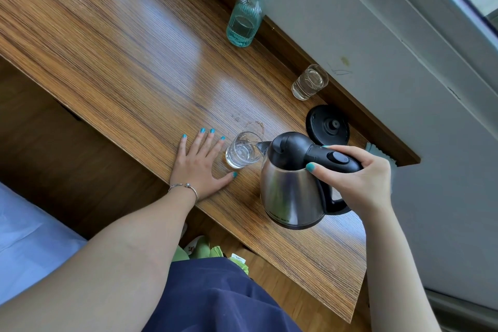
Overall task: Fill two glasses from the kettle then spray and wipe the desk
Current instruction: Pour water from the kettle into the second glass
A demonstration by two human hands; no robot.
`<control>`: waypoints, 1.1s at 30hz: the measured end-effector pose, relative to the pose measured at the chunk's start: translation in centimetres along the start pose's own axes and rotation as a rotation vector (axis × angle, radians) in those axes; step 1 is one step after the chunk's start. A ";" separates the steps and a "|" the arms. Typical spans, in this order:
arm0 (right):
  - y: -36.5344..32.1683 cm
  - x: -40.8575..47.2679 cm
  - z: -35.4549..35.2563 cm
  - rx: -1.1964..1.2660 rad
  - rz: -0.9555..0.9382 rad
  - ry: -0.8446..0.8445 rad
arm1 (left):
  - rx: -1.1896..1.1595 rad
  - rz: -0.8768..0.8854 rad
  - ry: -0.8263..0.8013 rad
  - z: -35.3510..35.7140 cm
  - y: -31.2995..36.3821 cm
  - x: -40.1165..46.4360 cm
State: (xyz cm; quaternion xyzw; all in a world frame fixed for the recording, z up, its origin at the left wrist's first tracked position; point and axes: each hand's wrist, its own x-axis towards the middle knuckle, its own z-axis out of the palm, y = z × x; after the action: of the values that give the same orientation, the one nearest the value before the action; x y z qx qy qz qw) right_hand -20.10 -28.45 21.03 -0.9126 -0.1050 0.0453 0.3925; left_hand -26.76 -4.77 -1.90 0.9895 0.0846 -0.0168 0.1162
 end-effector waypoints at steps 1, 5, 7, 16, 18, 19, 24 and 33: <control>0.0 0.0 0.0 0.005 0.004 0.003 | -0.004 -0.001 0.000 0.0 0.0 0.0; 0.0 0.0 0.1 0.000 0.003 0.000 | -0.010 0.001 -0.003 -0.1 0.0 0.0; -0.1 0.0 0.1 -0.003 0.002 0.000 | -0.013 0.002 -0.003 -0.1 0.0 0.0; -0.2 -0.1 0.1 -0.011 -0.016 -0.002 | -0.011 0.001 0.003 -0.1 0.0 -0.1; -0.2 -0.1 0.1 -0.011 -0.017 -0.004 | -0.008 0.000 0.006 -0.1 0.0 -0.1; -0.2 -0.1 0.1 -0.012 -0.017 -0.004 | -0.007 0.001 0.007 0.0 0.0 -0.1; -0.2 -0.1 0.1 -0.020 -0.020 -0.008 | -0.007 0.002 0.012 0.0 0.0 0.0; -0.4 0.1 0.3 -0.025 -0.020 -0.021 | -0.014 0.002 0.023 0.0 0.0 0.0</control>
State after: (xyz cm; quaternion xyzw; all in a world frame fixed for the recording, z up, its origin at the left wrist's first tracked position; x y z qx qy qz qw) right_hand -20.11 -27.96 21.12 -0.9158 -0.1186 0.0496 0.3805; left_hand -26.77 -4.80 -1.91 0.9889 0.0850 -0.0046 0.1221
